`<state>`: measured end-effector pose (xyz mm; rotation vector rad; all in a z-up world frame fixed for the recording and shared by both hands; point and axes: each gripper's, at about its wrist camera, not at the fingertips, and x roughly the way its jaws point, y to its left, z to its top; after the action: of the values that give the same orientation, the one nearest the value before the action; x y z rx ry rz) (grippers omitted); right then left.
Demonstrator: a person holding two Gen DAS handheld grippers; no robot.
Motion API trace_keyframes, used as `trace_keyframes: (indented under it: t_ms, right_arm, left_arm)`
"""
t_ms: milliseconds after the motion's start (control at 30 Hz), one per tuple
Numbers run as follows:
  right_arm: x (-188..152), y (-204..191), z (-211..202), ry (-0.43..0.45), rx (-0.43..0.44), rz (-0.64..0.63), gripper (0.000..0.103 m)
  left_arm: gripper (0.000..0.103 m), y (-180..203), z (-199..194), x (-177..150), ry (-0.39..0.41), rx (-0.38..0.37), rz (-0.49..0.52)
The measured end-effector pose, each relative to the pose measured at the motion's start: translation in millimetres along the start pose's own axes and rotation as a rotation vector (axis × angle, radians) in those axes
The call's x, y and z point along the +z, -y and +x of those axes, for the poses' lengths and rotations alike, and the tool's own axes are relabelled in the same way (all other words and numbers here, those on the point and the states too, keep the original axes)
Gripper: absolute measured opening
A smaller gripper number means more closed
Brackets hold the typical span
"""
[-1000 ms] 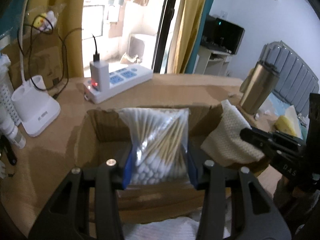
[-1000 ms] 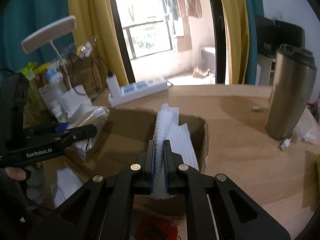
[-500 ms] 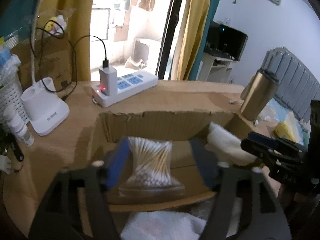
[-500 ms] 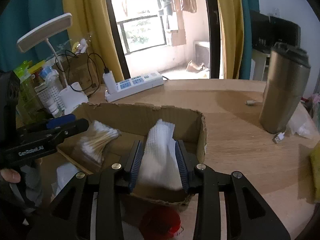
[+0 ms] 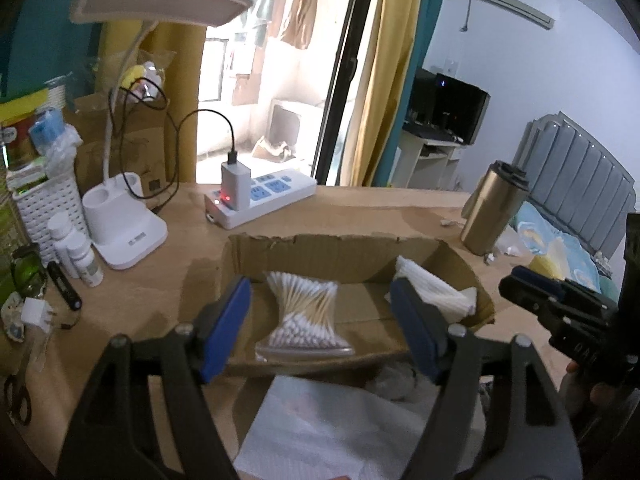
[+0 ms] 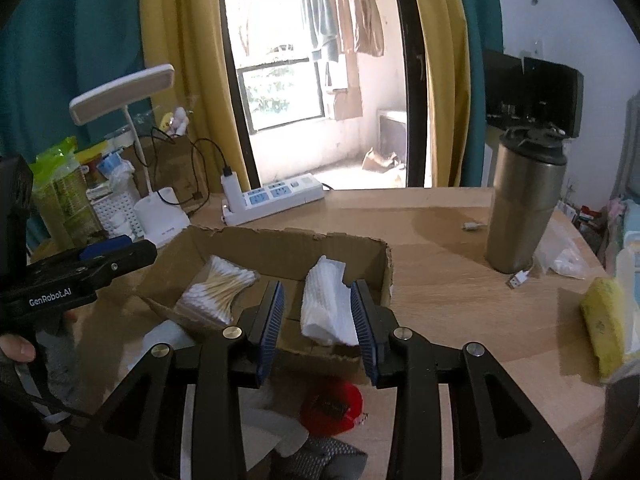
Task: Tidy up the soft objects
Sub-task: 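Grasp the gray dotted glove with the right gripper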
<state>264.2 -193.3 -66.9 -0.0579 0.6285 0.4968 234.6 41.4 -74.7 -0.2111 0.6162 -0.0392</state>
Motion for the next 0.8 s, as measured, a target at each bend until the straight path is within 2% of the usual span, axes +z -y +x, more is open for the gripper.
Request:
trace_keyframes:
  t_ms: [400, 800]
  right_arm:
    - [-16, -5, -40, 0.036, -0.033, 0.001, 0.038]
    - [-38, -5, -58, 0.025, -0.064, 0.02, 0.038]
  left_arm:
    - [0.075, 7, -38, -14, 0.033, -0.012, 0.006]
    - [0.075, 14, -55, -33, 0.02, -0.022, 0.012]
